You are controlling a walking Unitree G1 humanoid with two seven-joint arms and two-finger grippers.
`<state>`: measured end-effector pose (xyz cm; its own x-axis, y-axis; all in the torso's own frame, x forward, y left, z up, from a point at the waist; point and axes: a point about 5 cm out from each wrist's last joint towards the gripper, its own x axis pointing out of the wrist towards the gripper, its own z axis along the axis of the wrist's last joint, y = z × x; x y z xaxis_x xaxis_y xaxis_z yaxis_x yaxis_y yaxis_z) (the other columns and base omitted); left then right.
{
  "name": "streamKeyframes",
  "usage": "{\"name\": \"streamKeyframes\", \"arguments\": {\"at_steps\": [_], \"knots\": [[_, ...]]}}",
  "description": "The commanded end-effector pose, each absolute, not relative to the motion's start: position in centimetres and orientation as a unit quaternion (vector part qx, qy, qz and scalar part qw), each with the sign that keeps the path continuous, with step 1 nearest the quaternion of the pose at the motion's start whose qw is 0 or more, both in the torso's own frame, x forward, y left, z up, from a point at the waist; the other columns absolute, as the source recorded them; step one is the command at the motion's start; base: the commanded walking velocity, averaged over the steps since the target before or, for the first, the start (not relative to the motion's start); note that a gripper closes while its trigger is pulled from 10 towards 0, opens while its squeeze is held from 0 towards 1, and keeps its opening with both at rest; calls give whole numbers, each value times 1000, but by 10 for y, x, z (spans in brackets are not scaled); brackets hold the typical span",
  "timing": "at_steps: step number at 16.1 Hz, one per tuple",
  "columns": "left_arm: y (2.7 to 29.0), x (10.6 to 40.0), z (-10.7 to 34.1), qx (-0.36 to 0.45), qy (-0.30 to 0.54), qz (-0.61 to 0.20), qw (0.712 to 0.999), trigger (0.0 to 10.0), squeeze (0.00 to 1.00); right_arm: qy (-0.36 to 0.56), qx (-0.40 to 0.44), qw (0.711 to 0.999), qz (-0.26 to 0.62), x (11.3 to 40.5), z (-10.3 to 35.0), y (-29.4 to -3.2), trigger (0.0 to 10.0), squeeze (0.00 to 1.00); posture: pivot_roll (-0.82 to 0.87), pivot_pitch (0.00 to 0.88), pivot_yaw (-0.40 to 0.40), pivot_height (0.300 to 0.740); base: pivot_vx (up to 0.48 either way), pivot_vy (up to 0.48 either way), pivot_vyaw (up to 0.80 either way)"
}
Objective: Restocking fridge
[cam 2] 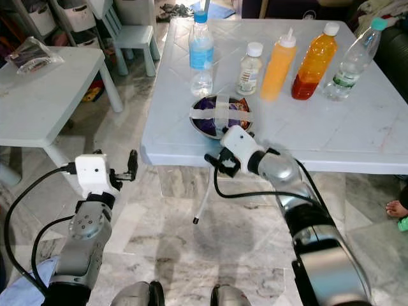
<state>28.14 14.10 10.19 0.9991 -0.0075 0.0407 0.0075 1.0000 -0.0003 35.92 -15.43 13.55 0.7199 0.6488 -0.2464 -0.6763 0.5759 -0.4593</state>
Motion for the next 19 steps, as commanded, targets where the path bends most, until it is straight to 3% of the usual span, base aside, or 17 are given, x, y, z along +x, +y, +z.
{"name": "streamKeyframes", "arguments": {"at_steps": [1,6,7,8,18,19], "knots": [[143,279,97,7,-6,-2,1000,10000,0,22,-285,884,369,364,141,-157,10000,0,-38,116,30,740,0,0,0],[146,280,99,18,-5,-3,1000,10000,0,46,-294,882,366,367,133,-154,10000,0,-22,117,43,740,0,0,0],[146,281,101,20,-7,-3,1000,10000,0,56,-292,881,368,367,130,-152,2549,0,-12,119,49,740,0,0,0],[147,280,101,21,-7,-4,1000,10000,0,63,-292,879,373,367,127,-152,0,0,-9,119,50,740,0,0,0],[143,277,100,22,-1,-9,1000,10000,0,77,-338,869,353,369,127,-164,0,0,-13,121,51,740,0,0,0],[143,277,101,22,-1,-9,1000,10000,0,75,-342,867,353,369,128,-165,392,0,-14,121,51,740,0,0,0]]}}
